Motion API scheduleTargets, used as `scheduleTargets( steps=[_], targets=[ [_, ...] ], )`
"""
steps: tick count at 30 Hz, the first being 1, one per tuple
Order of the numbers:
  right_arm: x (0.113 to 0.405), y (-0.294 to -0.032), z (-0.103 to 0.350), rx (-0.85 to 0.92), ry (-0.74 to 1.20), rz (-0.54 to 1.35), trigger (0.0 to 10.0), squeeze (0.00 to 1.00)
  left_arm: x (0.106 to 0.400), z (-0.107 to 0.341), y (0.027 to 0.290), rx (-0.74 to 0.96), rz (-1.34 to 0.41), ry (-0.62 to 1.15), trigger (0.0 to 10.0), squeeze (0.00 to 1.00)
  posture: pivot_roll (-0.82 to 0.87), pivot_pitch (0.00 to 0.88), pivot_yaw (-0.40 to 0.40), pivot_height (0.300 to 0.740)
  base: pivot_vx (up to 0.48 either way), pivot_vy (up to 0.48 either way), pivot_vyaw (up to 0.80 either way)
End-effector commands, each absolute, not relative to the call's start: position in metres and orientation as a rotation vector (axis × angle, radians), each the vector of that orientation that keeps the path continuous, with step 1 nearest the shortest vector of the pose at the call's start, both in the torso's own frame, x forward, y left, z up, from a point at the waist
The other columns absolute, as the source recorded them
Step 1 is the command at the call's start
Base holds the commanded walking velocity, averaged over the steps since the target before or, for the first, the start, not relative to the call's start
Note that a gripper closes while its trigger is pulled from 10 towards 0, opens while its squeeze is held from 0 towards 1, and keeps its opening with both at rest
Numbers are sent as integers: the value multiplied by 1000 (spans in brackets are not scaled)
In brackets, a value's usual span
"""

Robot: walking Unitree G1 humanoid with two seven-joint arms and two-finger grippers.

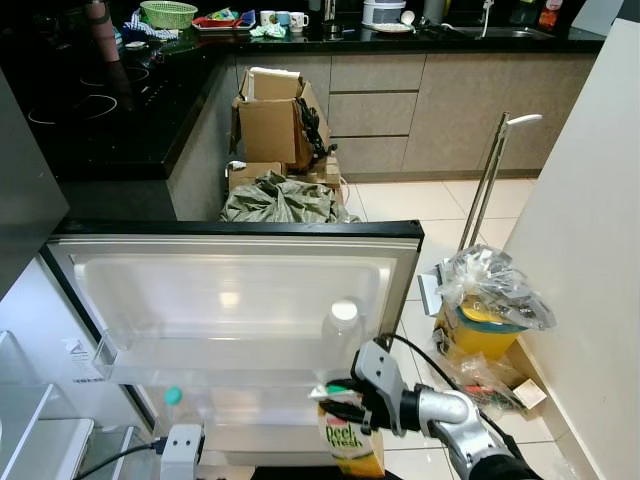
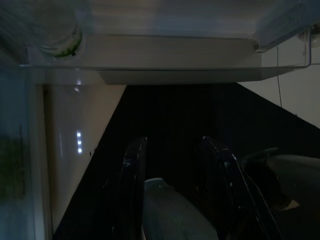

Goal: Restocking fridge

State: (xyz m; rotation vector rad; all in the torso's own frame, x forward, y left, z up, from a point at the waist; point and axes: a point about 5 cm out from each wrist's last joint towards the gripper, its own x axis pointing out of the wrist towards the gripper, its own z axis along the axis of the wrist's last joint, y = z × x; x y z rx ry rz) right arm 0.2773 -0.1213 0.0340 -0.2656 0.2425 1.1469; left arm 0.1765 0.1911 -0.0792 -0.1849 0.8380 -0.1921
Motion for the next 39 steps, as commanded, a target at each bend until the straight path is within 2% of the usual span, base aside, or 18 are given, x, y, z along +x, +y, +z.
scheduleTargets(
  steps=[1,8,13,23,33,39],
  targets=[
    [279,-119,38,-272,218,1149,10000,0,179,-76,199,-173,-183,824,10000,0,-50,0,-12,740,0,0,0],
    [296,-138,43,-338,206,937,10000,0,178,-77,197,-161,-208,826,10000,0,-49,0,-11,740,0,0,0],
    [295,-138,42,-329,212,956,10000,0,175,-78,193,-166,-228,826,10000,0,-49,0,-11,740,0,0,0],
    [286,-111,36,-259,196,1001,10000,0,185,-72,193,-171,-257,773,10000,0,-52,0,-12,740,0,0,0],
    [292,-107,43,-232,165,957,10000,0,191,-67,190,-167,-314,734,10000,0,-51,0,-8,740,0,0,0],
    [295,-108,43,-247,175,923,10000,0,194,-62,199,-157,-343,695,10000,0,-50,0,-9,730,0,0,0]
  ],
)
